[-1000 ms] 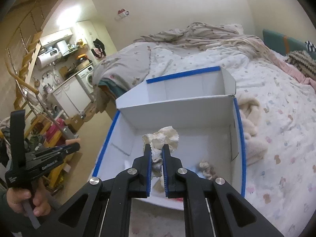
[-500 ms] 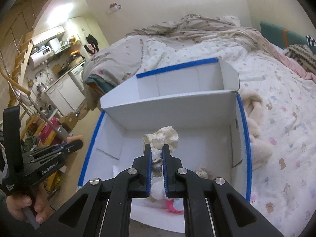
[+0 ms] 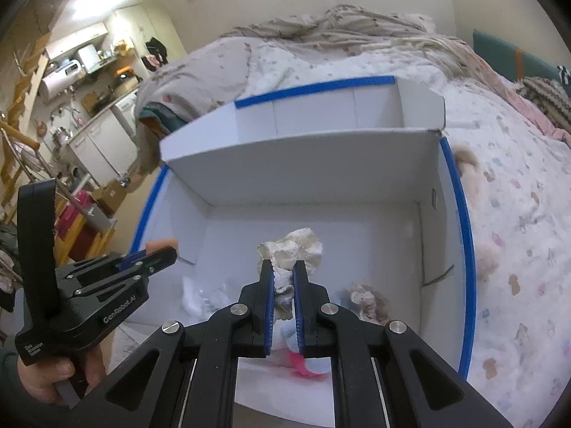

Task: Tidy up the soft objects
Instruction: 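Carry the orange-tan block and beige lace with both grippers over the box, then open the left gripper to drop the block while the right gripper releases the lace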

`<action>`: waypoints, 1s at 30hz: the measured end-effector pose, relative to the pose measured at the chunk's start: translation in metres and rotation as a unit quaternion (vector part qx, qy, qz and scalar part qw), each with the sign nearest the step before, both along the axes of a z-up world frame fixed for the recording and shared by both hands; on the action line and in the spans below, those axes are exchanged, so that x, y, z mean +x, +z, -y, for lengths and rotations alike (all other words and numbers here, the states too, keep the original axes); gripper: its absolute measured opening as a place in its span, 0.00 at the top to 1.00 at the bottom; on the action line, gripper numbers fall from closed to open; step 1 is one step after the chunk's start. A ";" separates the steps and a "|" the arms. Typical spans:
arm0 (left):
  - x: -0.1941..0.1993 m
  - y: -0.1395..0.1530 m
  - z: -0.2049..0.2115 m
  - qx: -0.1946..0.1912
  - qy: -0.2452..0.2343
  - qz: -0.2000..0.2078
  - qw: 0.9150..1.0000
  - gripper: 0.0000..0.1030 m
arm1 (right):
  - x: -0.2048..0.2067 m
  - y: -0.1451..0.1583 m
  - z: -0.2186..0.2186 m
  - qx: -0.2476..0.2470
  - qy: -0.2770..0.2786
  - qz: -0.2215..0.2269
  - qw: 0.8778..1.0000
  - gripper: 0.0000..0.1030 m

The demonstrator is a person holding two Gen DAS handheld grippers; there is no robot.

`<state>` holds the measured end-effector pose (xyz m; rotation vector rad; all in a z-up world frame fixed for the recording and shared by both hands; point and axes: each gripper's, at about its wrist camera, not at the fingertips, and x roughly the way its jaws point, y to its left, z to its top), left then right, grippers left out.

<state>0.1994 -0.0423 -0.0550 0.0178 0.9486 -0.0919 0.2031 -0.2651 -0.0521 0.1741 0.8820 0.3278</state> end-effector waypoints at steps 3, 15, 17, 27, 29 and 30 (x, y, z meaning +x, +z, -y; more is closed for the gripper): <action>0.002 -0.005 0.000 0.000 0.003 -0.006 1.000 0.92 | 0.004 -0.005 0.002 -0.004 -0.005 -0.012 1.000 0.89; 0.000 -0.011 0.003 -0.014 0.009 -0.022 1.000 0.79 | 0.009 -0.017 0.000 -0.013 -0.009 -0.041 0.999 0.89; -0.001 -0.009 0.003 -0.013 0.010 -0.022 1.000 0.74 | 0.009 -0.018 0.001 -0.009 -0.010 -0.042 0.999 0.89; -0.016 0.003 0.011 0.016 0.007 0.021 1.000 0.39 | 0.011 -0.019 0.007 0.003 -0.021 -0.052 0.998 0.82; -0.017 0.003 0.013 0.022 0.005 0.021 1.000 0.39 | 0.011 -0.019 0.008 0.005 -0.024 -0.050 0.998 0.68; -0.018 0.004 0.013 0.022 0.004 0.022 1.000 0.38 | 0.011 -0.018 0.009 0.009 -0.027 -0.049 0.998 0.50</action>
